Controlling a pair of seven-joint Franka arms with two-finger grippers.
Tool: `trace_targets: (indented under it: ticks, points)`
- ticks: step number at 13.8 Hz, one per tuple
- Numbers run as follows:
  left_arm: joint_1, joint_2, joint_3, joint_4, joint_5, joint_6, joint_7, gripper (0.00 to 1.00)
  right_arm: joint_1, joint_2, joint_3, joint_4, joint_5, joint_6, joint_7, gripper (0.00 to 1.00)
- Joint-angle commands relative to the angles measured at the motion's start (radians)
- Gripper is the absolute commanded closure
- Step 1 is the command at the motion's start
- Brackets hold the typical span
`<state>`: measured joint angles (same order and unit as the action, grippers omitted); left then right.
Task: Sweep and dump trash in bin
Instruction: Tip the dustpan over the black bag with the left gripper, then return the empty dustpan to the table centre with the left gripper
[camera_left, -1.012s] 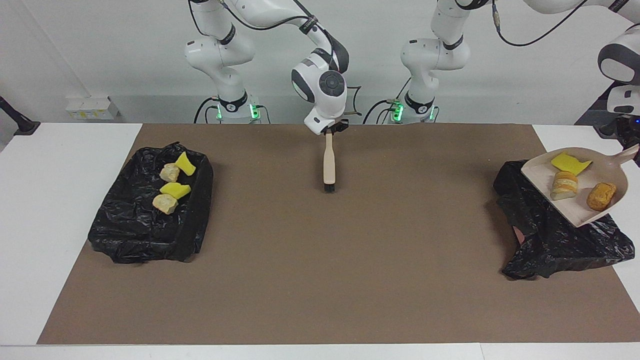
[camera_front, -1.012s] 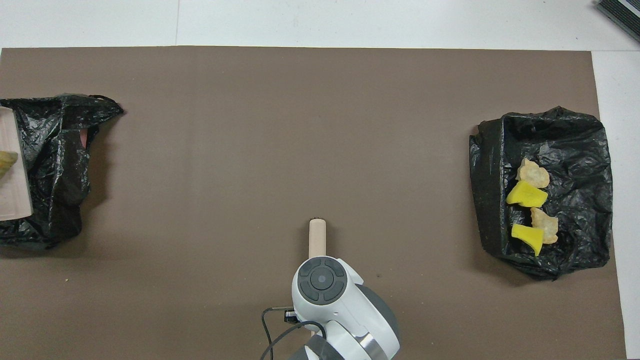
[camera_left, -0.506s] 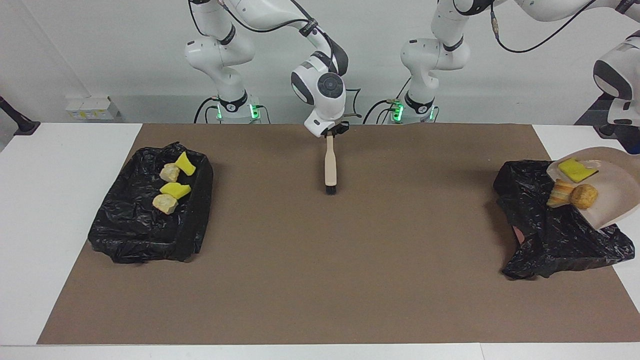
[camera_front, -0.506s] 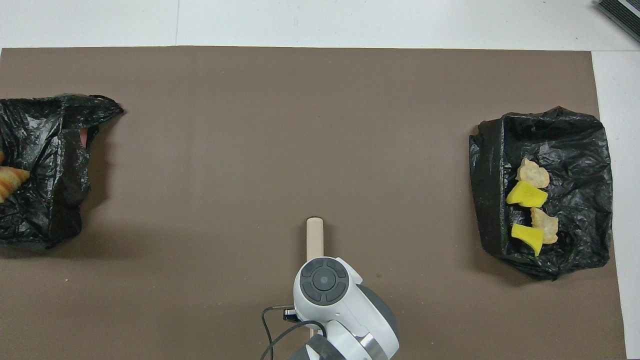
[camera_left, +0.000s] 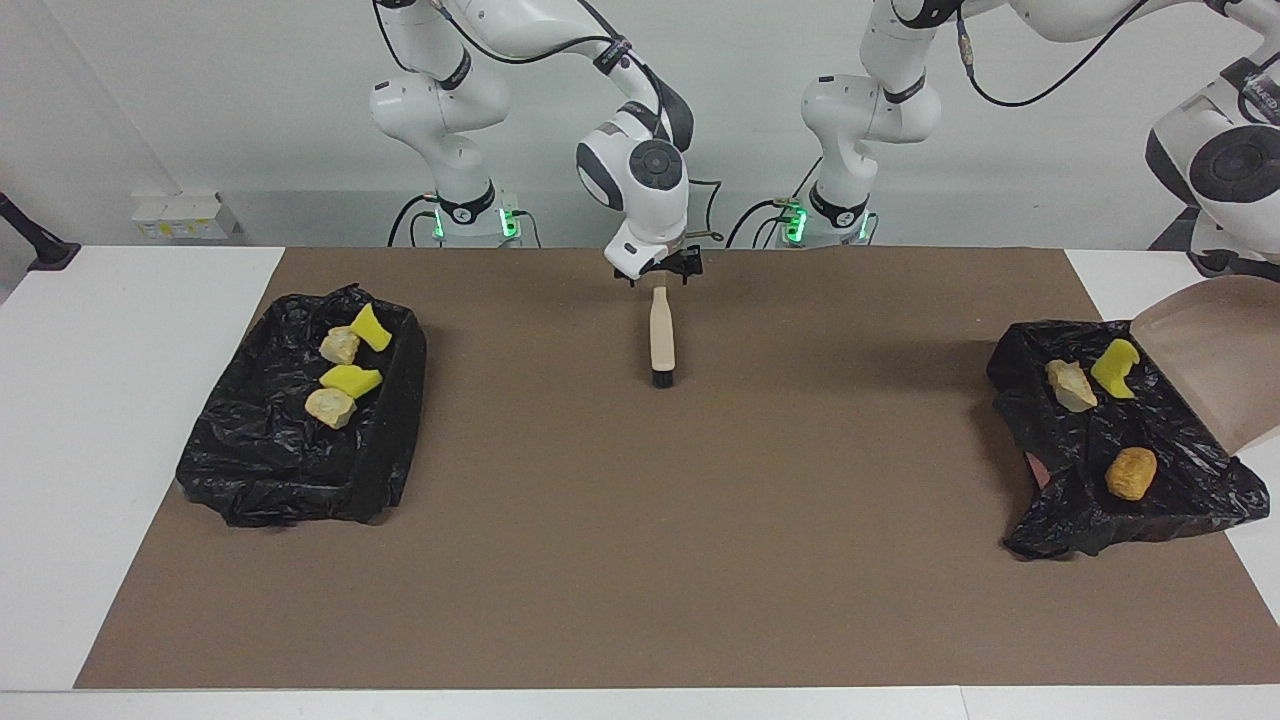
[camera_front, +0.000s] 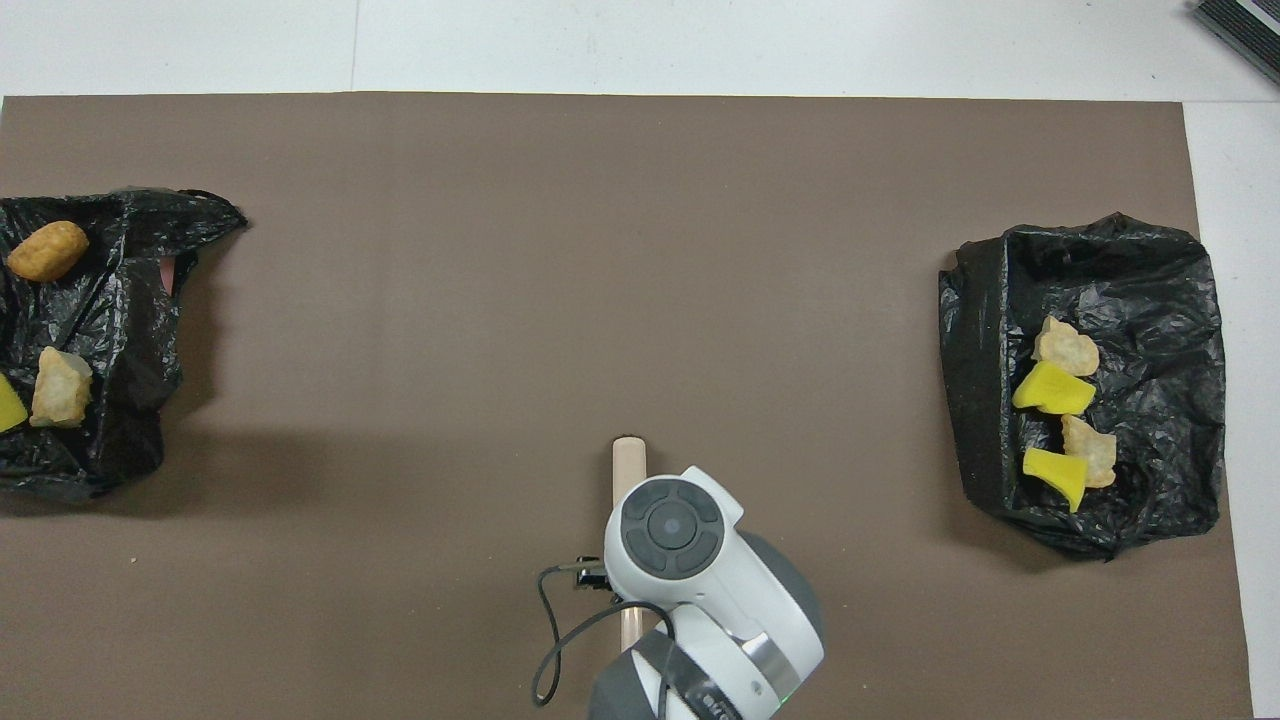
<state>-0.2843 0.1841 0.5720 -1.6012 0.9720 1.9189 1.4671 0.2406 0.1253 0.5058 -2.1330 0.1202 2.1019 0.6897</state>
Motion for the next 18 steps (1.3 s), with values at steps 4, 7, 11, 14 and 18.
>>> trace_targets:
  ticks: [4,7,11,14,18]
  points:
    - [-0.054,-0.021,-0.037,0.046,-0.313,-0.154,-0.043,1.0,-0.015,-0.026,-0.255,0.128,-0.093,-0.014,-0.168,0.0]
    - [-0.064,-0.057,-0.099,0.006,-0.527,-0.259,-0.224,1.0,-0.018,-0.038,-0.421,0.209,-0.094,-0.08,-0.376,0.0]
    - [-0.062,-0.066,-0.273,-0.051,-0.679,-0.301,-0.644,1.0,-0.052,-0.073,-0.558,0.336,-0.094,-0.247,-0.573,0.0]
    - [-0.064,-0.035,-0.386,-0.074,-0.774,-0.264,-0.928,1.0,-0.092,-0.16,-0.598,0.352,-0.094,-0.35,-0.676,0.0]
    - [-0.058,0.081,-0.598,-0.063,-0.855,-0.107,-1.422,1.0,-0.096,-0.19,-0.67,0.508,-0.17,-0.526,-0.839,0.0]
